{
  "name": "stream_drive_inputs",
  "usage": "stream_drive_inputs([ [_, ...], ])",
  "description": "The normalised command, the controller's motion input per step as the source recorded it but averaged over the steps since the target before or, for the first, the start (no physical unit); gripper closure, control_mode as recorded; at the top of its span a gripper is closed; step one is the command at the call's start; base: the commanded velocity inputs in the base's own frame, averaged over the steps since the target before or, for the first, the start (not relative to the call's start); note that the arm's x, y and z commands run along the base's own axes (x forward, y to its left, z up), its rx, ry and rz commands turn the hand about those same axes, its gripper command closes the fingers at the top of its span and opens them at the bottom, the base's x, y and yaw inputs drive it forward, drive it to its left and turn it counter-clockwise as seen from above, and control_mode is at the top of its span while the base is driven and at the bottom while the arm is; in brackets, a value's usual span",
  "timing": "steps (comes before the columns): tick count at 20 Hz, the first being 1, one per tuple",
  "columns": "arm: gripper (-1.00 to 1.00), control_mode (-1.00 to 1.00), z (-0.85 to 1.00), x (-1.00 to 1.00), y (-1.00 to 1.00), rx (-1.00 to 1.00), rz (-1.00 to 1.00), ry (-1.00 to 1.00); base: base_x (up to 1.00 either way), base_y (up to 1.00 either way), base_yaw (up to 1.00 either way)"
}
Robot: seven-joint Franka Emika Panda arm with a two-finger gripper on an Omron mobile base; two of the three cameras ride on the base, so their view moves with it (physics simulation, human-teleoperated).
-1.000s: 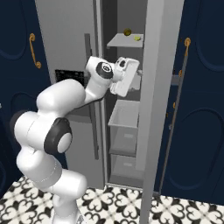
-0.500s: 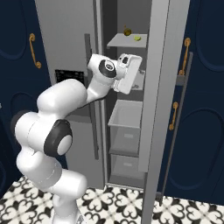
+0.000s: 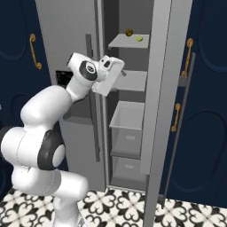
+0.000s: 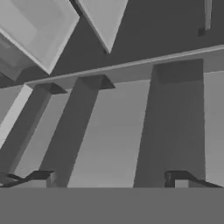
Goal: Grab a lemon wedge from the fridge and one ice cube from the ice bowl, and put them in the glass of lemonade.
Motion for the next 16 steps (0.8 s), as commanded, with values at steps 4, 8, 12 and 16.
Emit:
stream_drive_inputs([
  [4, -1.00, -1.00, -0.75, 0.00, 0.78, 0.67, 0.00, -0.22, 0.00, 0.00, 0.00],
  [8, -1.00, -1.00, -0.78, 0.02, 0.20, 0.92, -0.15, -0.20, 0.00, 0.00, 0.00],
  [12, -1.00, -1.00, 0.52, -0.28, 0.21, 0.42, -0.24, 0.14, 0.00, 0.00, 0.00],
  [16, -1.00, -1.00, 0.84, -0.70, 0.00, 0.12, -0.09, 0.28, 0.00, 0.00, 0.00],
])
